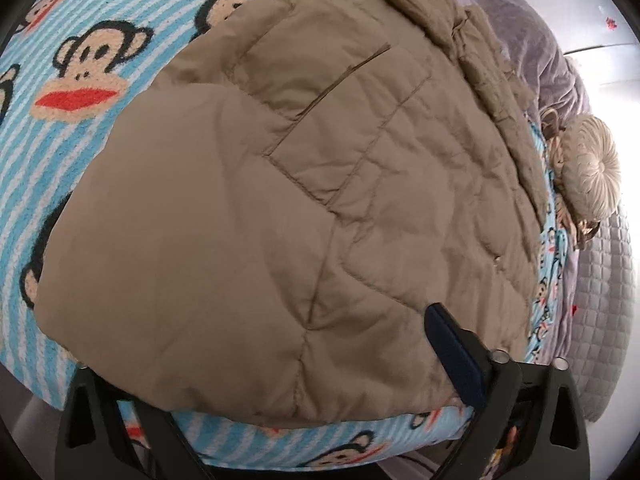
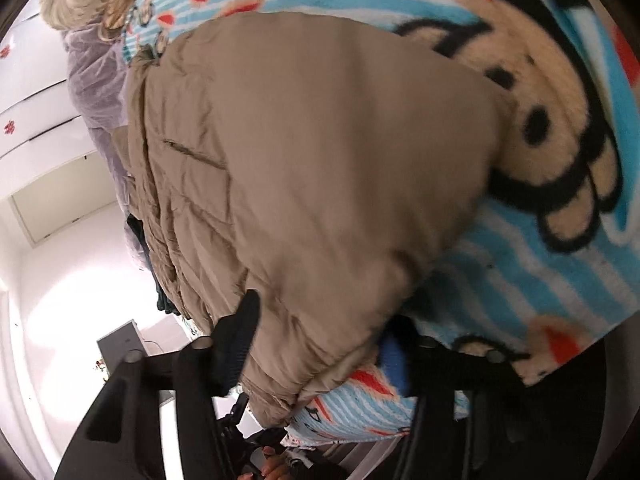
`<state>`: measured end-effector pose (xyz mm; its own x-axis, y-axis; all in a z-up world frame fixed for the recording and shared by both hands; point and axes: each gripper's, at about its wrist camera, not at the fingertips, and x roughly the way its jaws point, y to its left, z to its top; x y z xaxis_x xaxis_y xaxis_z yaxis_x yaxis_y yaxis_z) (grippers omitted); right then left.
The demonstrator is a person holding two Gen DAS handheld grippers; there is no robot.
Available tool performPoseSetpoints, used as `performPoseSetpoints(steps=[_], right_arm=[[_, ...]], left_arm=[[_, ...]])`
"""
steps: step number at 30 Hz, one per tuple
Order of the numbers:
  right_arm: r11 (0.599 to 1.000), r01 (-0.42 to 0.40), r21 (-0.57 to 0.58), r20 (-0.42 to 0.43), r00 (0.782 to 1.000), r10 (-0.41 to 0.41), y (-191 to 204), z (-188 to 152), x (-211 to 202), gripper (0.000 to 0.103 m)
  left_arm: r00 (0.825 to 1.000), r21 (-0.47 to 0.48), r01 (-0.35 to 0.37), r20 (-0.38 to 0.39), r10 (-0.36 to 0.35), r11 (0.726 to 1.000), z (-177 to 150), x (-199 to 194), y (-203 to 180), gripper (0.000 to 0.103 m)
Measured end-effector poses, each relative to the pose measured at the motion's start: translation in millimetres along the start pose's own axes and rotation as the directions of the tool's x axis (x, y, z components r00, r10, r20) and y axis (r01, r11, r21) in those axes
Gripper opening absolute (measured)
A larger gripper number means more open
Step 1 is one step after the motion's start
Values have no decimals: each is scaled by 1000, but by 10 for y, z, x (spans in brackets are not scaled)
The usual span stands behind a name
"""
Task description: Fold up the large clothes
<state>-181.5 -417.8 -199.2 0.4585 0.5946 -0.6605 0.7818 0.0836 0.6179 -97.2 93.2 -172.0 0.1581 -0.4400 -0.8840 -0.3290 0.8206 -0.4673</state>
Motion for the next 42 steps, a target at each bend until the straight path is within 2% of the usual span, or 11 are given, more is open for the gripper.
performPoseSetpoints(steps=[1,3,4,5,9,13,21,25,31,39,42], right_arm=[[1000,-5,5,-5,1000,5,-12,11,0,41],[1000,2,-1,-15,1000,-2,0,36,2,27],[1000,9,-13,-17,1000,-9,22,49,0,20],[1000,16,-24,-18,1000,-17,39,50,-2,17],[996,57,-69,-27,998,-59,149,83,27,8],[991,54,-122,-42,997,-60,302,106,11,7],[970,-7,-243,-70,997,-10,808,152,-160,6],[928,-27,-373,-67,998,2,1320,253,-330,6],[820,-9,-573,-42,999,-18,2257,448,-397,6],[724,30,-689,4,999,-37,3327,775,-48,6],[721,56,-691,22,998,-56,3641,922,136,6]], left_arm=[[1000,0,4,-4,-4,1000,-5,-9,-8,78],[1000,-1,8,-3,-8,1000,-16,-50,10,72],[1000,-4,10,5,-10,1000,-24,-83,30,61],[1000,-5,10,3,-10,1000,-24,-101,55,57],[998,-20,58,3,-58,998,12,-216,175,13],[990,-1,135,48,-135,991,100,-459,74,11],[970,50,185,153,-191,981,347,-910,-413,11],[950,94,191,232,-209,977,582,-1165,-806,11],[925,181,180,303,-228,967,1095,-1390,-1328,11],[952,182,133,249,-176,974,2055,-1178,-1692,11],[971,185,89,203,-127,979,2469,-1002,-1785,11]])
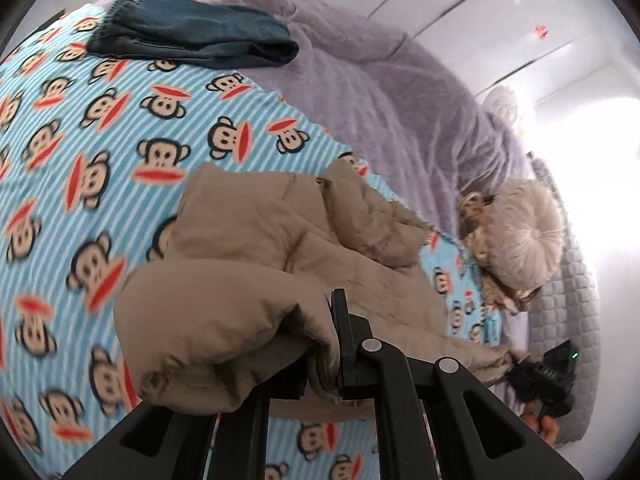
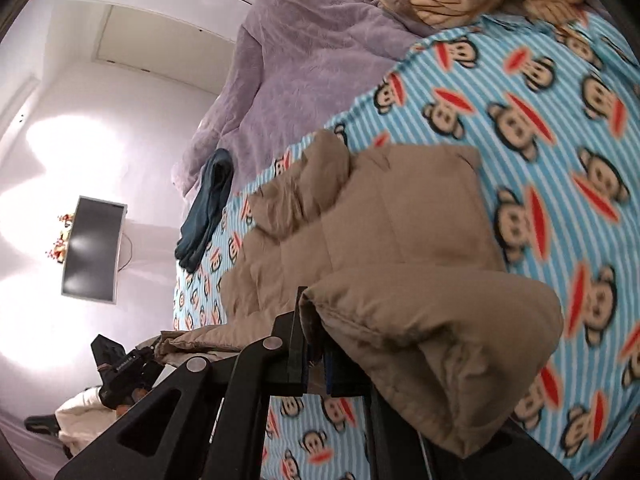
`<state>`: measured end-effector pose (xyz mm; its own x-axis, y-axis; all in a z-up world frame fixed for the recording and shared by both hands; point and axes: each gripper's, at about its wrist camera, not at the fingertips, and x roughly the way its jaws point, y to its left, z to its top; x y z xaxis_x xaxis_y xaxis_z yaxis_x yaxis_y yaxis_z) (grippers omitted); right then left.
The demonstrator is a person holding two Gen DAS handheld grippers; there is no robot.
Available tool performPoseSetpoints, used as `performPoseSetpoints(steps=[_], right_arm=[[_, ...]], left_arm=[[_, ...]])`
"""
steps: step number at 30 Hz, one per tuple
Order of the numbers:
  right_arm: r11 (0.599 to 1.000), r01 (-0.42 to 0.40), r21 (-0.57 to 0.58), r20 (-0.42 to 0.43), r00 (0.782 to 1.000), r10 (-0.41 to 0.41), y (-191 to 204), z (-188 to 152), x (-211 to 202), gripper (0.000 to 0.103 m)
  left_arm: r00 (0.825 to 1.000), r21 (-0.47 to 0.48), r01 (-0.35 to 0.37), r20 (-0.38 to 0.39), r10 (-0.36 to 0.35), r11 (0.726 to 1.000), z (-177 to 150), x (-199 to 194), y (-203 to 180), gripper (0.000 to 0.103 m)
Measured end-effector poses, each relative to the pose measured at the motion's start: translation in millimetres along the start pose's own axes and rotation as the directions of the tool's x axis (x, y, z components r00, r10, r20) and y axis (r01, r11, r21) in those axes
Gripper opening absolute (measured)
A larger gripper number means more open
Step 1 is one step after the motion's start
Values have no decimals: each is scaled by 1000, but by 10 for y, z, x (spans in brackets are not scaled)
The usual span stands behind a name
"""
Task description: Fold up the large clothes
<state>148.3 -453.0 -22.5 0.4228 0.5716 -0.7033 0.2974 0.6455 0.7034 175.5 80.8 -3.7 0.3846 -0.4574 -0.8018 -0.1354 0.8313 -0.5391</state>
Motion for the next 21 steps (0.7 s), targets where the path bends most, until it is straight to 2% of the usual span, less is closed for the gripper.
performPoseSetpoints(steps=[4,8,13,18,20,21], right_arm=[[998,62,1,-22,998,-62,85,437,361,5],[989,145,21,-59,988,-144,-47,761,855,5],[976,206,71,-73,977,-201,-332,932,1357,6],[973,190,132,-70,981,-182,-572,939,1606,6],[973,182,141,-65,983,-175,-598,935,1609,6],[974,182,136,-63,983,-175,-590,929,1592,7]], left_arm=[[995,37,-47,-83,49,998,443,510,78,11],[988,65,-82,-122,90,994,676,1039,178,11],[983,118,-116,-127,131,986,738,1561,301,12],[985,157,-121,-103,138,980,726,1701,313,14],[988,177,-112,-89,129,978,709,1635,288,26],[990,188,-100,-82,117,977,692,1578,267,51]])
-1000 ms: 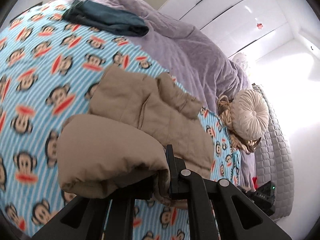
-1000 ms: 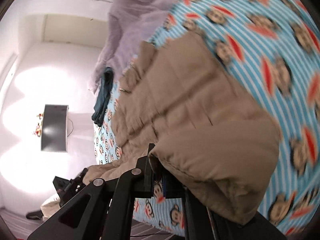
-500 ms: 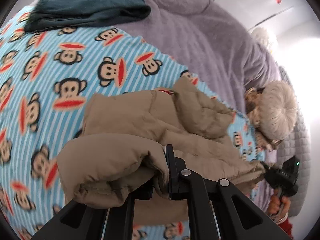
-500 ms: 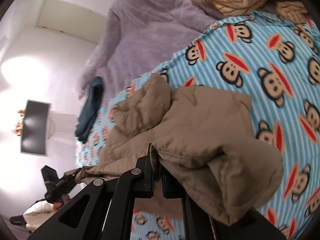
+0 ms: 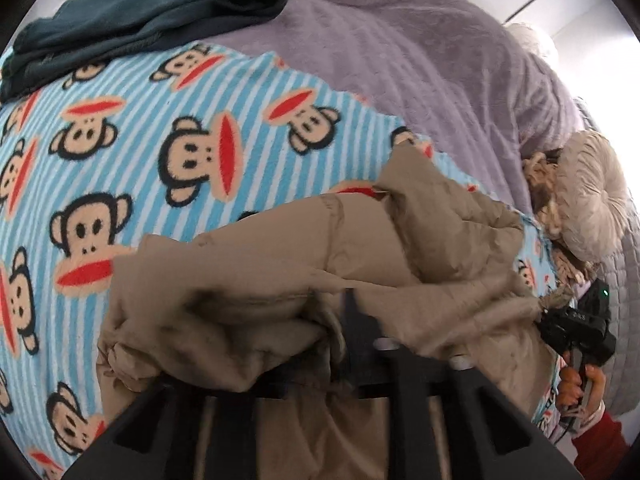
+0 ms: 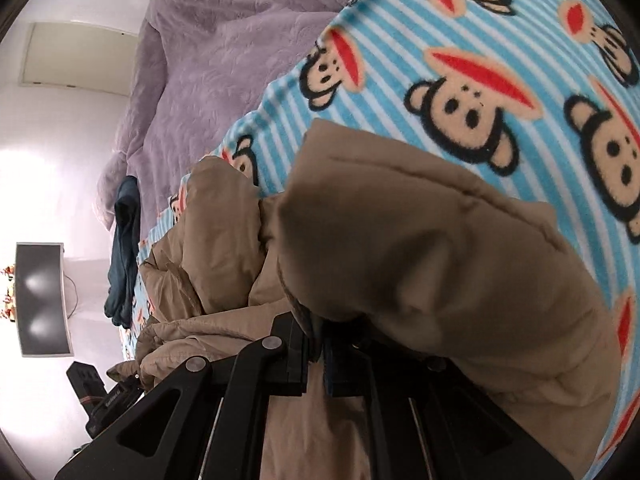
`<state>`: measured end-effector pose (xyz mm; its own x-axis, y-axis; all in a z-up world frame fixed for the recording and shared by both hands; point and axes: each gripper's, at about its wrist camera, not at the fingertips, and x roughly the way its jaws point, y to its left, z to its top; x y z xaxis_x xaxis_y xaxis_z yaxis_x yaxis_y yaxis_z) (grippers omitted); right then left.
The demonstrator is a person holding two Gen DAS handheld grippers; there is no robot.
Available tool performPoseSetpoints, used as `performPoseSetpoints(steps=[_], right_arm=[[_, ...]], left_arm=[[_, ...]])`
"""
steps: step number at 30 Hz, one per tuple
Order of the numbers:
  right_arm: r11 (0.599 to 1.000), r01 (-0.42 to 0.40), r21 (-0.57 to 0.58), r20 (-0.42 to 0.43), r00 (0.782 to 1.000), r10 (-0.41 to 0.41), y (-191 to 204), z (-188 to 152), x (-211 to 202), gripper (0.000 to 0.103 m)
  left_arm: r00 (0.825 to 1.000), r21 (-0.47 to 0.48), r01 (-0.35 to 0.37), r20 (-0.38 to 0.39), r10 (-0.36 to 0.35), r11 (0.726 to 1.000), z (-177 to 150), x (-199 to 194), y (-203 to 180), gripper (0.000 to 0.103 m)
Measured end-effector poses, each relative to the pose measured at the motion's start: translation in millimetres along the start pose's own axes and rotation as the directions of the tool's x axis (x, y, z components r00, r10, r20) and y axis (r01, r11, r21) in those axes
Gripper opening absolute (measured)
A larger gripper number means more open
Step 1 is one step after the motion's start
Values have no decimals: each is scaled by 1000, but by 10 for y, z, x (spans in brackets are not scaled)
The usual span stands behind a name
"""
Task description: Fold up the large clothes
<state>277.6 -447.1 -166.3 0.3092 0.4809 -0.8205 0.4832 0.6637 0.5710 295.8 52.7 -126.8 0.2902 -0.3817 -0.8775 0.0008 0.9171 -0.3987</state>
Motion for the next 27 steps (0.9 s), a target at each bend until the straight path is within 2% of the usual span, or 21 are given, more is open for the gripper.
performPoseSetpoints(steps=[1,2,3,5,6,7,9,11,12,13,15,17,19,20,22,25,27], right_arm=[[1000,1,-5,-1,1000,-1,3,-3,-10,8],[1000,2,-14,-1,1000,-2,15,-9,-40,9],[1000,4,-22,-2,1000,-4,30,-11,-78,12],[999,9,-37,7,1000,-9,62,0,-144,24],[999,11,-46,13,1000,-11,82,8,-183,40],[998,12,-57,28,1000,-11,112,16,-247,61],[997,12,-77,56,998,-8,175,23,-349,66],[992,-1,-129,58,998,8,281,-5,-459,66],[988,1,-153,57,998,8,334,-31,-484,59],[980,6,-198,45,999,3,410,-98,-508,40],[960,35,-276,14,999,-32,502,-212,-457,18],[923,90,-374,-17,994,-104,578,-340,-306,16],[883,152,-444,-15,984,-177,602,-420,-129,15],[874,161,-458,-13,982,-188,589,-434,-75,15],[870,178,-459,2,980,-200,535,-411,42,15],[879,234,-416,58,971,-231,404,-280,157,11],[894,232,-385,70,973,-222,315,-180,206,8]], left_arm=[[1000,16,-2,18,2,1000,-18,-80,-31,86],[999,29,-22,44,21,999,-30,-157,-61,98],[996,48,-42,78,38,998,-47,-255,-105,103],[993,89,-63,106,53,994,-34,-429,-192,103],[992,98,-75,111,64,992,-24,-472,-215,103],[988,111,-104,123,91,988,-15,-520,-259,103],[984,137,-130,141,110,982,7,-575,-339,103],[981,151,-148,151,125,977,10,-589,-382,89],[980,158,-159,145,137,975,9,-562,-397,75],[980,170,-170,134,149,971,2,-510,-410,61],[977,201,-196,127,172,960,-42,-341,-458,42],[969,210,-236,119,215,949,-40,-162,-487,40],[962,201,-260,142,235,944,-29,-49,-500,40],[957,189,-272,153,246,944,-1,15,-492,40],[950,171,-295,155,270,940,46,147,-454,40],[932,182,-350,163,323,919,91,397,-364,40],[931,182,-354,163,327,918,115,507,-328,40]])
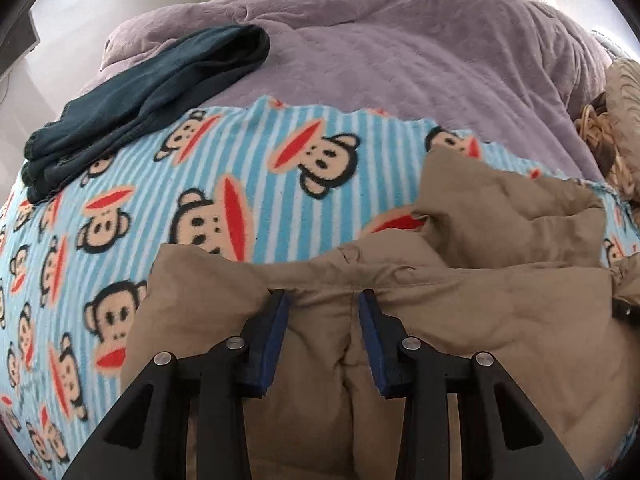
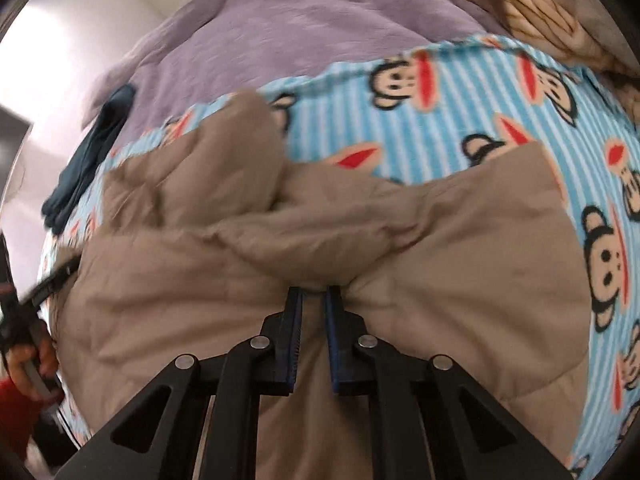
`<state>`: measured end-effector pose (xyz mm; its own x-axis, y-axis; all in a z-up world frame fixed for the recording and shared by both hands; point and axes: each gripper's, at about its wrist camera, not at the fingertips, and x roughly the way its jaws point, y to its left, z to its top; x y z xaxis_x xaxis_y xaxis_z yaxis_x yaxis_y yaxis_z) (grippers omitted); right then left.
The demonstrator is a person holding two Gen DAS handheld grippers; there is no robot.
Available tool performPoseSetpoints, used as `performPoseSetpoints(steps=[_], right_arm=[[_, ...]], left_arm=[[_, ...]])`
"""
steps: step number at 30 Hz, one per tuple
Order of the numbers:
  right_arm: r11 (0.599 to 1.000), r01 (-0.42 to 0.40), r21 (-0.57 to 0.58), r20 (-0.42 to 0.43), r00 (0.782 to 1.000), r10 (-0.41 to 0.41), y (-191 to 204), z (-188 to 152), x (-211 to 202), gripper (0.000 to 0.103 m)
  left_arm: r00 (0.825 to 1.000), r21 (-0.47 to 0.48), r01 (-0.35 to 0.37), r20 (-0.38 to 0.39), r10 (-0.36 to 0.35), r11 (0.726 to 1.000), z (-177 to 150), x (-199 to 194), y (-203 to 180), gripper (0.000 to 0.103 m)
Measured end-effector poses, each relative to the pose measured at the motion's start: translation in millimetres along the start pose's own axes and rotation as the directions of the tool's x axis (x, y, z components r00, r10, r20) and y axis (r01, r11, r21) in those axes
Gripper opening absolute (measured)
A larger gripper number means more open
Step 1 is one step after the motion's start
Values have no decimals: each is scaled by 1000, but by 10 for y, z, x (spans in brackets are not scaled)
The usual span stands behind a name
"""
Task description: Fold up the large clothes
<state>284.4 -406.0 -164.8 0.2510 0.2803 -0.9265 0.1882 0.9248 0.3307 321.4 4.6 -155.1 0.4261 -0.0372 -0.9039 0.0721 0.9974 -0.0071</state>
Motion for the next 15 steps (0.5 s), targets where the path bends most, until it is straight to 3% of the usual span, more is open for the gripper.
performPoseSetpoints(steps=[2,11,15], right_arm=[[1000,4,6,10,1000,-5,-88,38,74,0],[1000,-6,29,50,999,5,-261,159,291,0],[999,48,12,61,997,-49,-230,191,155,0]], left_arm=[[1000,6,-4,9,4,1000,8,97,-18,40],[1000,11,-8,19,8,1000,99,301,-40,40],[999,37,-16,38,15,999,145,120,96,40]])
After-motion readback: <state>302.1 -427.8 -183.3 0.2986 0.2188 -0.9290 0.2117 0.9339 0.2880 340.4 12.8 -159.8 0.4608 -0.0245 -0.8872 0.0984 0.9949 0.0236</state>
